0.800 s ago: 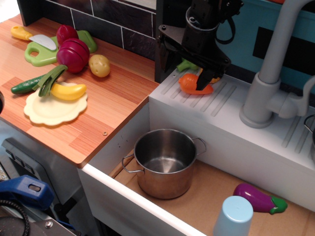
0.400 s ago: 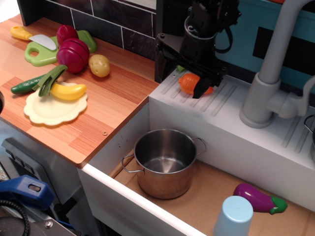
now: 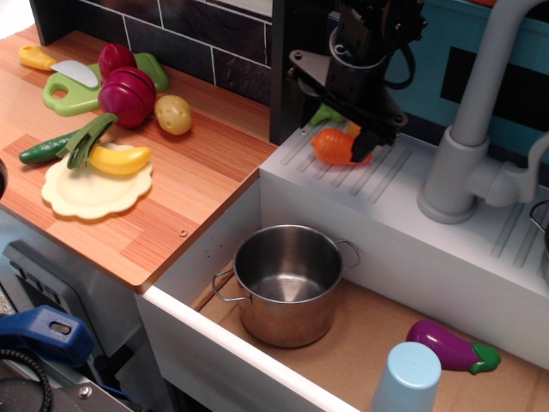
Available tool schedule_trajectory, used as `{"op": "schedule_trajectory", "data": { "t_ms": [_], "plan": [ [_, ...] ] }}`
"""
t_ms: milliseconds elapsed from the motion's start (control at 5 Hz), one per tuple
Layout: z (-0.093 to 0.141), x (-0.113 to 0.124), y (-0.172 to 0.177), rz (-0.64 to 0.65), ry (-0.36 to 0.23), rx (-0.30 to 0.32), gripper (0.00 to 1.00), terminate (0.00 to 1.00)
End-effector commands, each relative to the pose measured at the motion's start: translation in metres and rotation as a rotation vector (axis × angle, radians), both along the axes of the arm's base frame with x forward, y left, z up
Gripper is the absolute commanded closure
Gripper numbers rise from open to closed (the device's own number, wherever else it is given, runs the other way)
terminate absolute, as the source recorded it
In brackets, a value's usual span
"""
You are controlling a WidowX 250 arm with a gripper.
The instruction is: Put carrot in pot or pan
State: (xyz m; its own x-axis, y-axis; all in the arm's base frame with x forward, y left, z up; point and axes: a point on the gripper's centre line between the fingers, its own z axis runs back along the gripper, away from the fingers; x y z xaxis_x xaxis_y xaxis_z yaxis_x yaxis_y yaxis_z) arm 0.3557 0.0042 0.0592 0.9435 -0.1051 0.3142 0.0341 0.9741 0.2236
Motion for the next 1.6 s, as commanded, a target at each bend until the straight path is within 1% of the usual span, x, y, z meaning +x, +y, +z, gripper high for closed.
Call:
{"op": "schedule_trajectory", "data": {
  "t_ms": [0, 200, 400, 600, 800, 1000, 1200, 1400],
  "plan": [
    [0.004, 0.020, 0.005, -0.083, -0.085, -0.011, 0.00, 0.00],
    [-0.001, 0.027, 0.011, -0.108, -0.087, -0.018, 0.00, 0.00],
    [-0.008, 0.028, 0.015, -0.120, -0.096, -0.027, 0.00, 0.00],
    [-0.017, 0.032, 0.020, -0.136, -0.105, -0.051, 0.00, 0.00],
    [-0.028, 0.034, 0.018, -0.133, -0.085, -0.097, 0.00, 0.00],
    [-0.032, 0.029, 0.018, -0.123, -0.069, -0.115, 0.00, 0.00],
    [-0.041, 0.029, 0.018, -0.101, -0.049, -0.150, 1.00, 0.00],
    [-0.041, 0.028, 0.015, -0.084, -0.034, -0.161, 1.00, 0.00]
  ]
}}
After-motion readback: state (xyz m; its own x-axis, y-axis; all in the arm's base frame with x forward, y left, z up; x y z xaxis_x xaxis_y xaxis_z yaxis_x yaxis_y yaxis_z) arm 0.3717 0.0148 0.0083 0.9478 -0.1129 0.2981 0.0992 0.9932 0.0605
